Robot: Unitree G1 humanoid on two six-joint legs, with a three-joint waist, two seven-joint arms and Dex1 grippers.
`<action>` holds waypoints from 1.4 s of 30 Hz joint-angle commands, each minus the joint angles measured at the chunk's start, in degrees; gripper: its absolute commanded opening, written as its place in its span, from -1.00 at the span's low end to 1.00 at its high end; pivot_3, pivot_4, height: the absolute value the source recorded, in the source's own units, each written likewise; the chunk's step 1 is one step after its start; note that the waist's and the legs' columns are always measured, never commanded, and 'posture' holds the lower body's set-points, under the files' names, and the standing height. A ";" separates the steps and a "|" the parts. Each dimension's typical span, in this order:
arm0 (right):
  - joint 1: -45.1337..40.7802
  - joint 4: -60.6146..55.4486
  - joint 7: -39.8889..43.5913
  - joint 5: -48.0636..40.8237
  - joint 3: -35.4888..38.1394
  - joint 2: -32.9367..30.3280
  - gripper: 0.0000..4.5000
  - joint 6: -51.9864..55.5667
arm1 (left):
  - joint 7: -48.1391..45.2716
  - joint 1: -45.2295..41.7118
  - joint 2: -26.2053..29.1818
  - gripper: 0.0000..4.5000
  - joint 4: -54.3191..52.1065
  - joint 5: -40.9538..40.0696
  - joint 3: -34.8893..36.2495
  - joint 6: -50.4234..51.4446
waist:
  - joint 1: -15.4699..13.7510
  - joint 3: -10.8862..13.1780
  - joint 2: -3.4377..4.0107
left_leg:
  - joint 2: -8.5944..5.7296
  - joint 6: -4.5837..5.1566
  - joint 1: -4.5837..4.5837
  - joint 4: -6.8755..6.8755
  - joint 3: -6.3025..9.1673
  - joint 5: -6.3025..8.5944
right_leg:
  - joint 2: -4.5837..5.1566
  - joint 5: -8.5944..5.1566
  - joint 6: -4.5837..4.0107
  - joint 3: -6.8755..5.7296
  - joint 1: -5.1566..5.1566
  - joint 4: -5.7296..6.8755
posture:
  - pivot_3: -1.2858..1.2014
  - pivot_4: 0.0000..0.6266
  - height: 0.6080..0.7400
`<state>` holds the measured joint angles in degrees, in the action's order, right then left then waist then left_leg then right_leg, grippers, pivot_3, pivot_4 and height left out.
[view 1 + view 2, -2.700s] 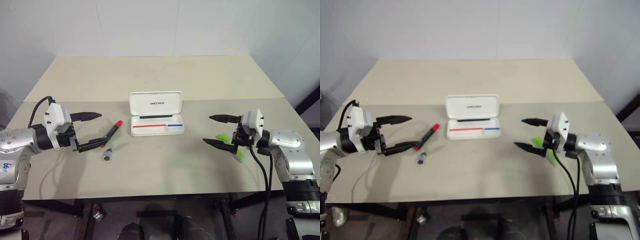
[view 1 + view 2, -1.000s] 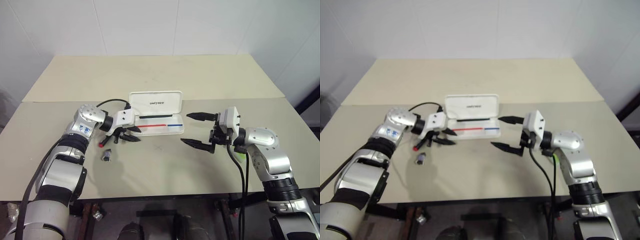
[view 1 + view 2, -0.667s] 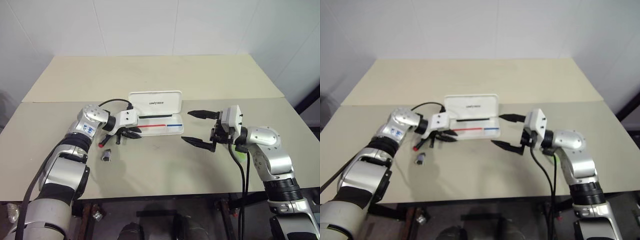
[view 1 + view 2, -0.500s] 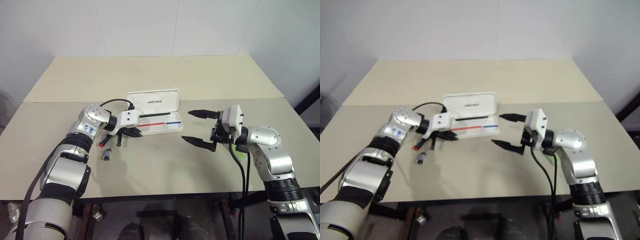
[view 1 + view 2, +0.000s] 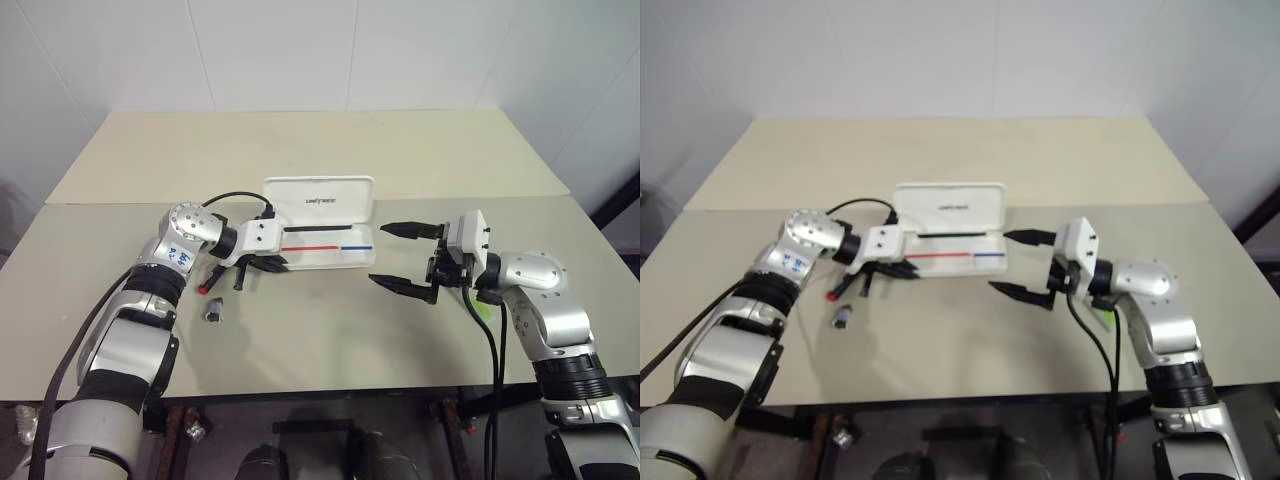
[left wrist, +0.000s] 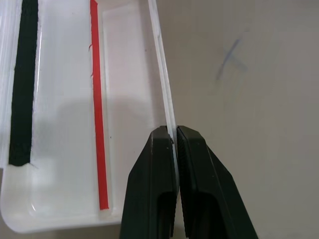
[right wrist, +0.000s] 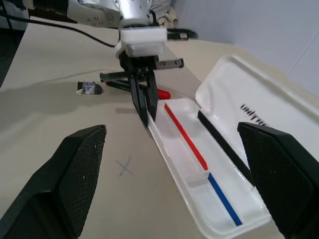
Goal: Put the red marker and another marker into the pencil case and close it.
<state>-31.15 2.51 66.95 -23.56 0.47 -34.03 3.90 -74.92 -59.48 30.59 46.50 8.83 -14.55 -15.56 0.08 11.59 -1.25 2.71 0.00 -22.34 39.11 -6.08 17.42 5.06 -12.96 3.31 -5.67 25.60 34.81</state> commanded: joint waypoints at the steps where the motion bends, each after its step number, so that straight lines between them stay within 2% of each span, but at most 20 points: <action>1: 1.06 -1.60 1.24 -1.40 2.73 -2.77 1.00 0.20 | -2.14 3.53 1.58 -0.98 -11.26 -2.73 0.63 5.02 | -0.01 0.00 0.00 | 0.00 0.00 -0.01 0.00 -0.01 0.00 | 0.00 0.00 0.01 0.01 0.00 -0.02 | 0.03 -0.52 1.00; 7: 6.73 -4.82 2.19 -2.88 5.72 -7.81 1.00 1.96 | -2.37 11.22 2.19 -0.98 -28.89 -3.28 -0.35 17.49 | -0.22 0.00 0.00 | 0.00 0.04 -0.01 0.00 0.01 0.02 | -0.02 0.00 0.03 0.03 -0.01 -0.01 | 0.03 -0.52 1.00; 14: 12.55 -9.33 1.44 -4.66 9.19 -10.68 1.00 4.28 | -1.77 17.49 2.57 -0.98 -40.50 -3.57 -2.03 26.02 | -0.20 0.00 0.00 | -0.01 0.02 0.10 0.02 0.01 0.00 | -0.03 0.00 0.03 0.13 -0.03 -0.06 | 0.03 -0.52 1.00; 27: 13.68 -11.25 -0.25 -5.47 9.11 -10.52 1.00 5.04 | 1.47 20.23 4.62 -0.98 -43.32 -2.03 -3.98 30.62 | -0.07 0.00 0.00 | 0.00 -0.04 0.24 0.02 -0.01 -0.03 | -0.19 0.00 0.01 0.48 -0.03 -0.01 | 0.03 -0.52 1.00; 34: 12.02 -10.19 -0.14 -5.17 7.76 -9.72 1.00 4.62 | 2.08 21.67 5.47 -0.98 -46.79 -2.91 -4.62 36.82 | 0.08 0.00 0.00 | 0.04 -0.04 0.32 0.01 0.01 -0.04 | -0.27 0.00 0.01 0.61 -0.03 0.04 | 0.03 -0.52 1.00; 35: 11.72 -9.95 -0.08 -5.05 7.52 -9.58 1.00 4.50 | 2.07 21.86 5.53 -0.74 -47.26 -3.15 -4.75 37.54 | 0.09 0.00 0.00 | 0.05 -0.04 0.34 0.01 0.01 -0.04 | -0.29 0.00 0.01 0.63 -0.03 0.05 | 0.03 -0.52 1.00; 38: 10.84 -9.21 -0.08 -4.81 6.97 -9.05 1.00 4.25 | 2.97 22.12 5.26 -0.34 -48.16 -3.48 -4.83 37.46 | -0.04 0.00 0.00 | 0.05 -0.04 0.36 0.01 0.01 -0.04 | -0.30 0.00 0.01 0.68 -0.03 0.06 | 0.03 -0.52 1.00; 42: 10.18 -8.54 0.11 -4.41 6.57 -8.39 1.00 3.91 | 2.60 21.96 5.46 -0.34 -49.49 -4.72 -4.68 36.91 | -0.08 0.00 0.00 | 0.04 -0.04 0.36 0.01 0.02 -0.04 | -0.29 0.00 0.01 0.73 -0.03 0.05 | 0.03 -0.52 1.00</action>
<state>-20.06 -5.81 66.89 -27.70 6.66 -42.41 8.79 -72.15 -37.61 35.19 -0.15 4.88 -19.21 21.49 0.00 11.59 -1.25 2.75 -0.04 -21.99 39.12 -6.06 17.38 4.77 -12.95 3.32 -4.94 25.58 34.85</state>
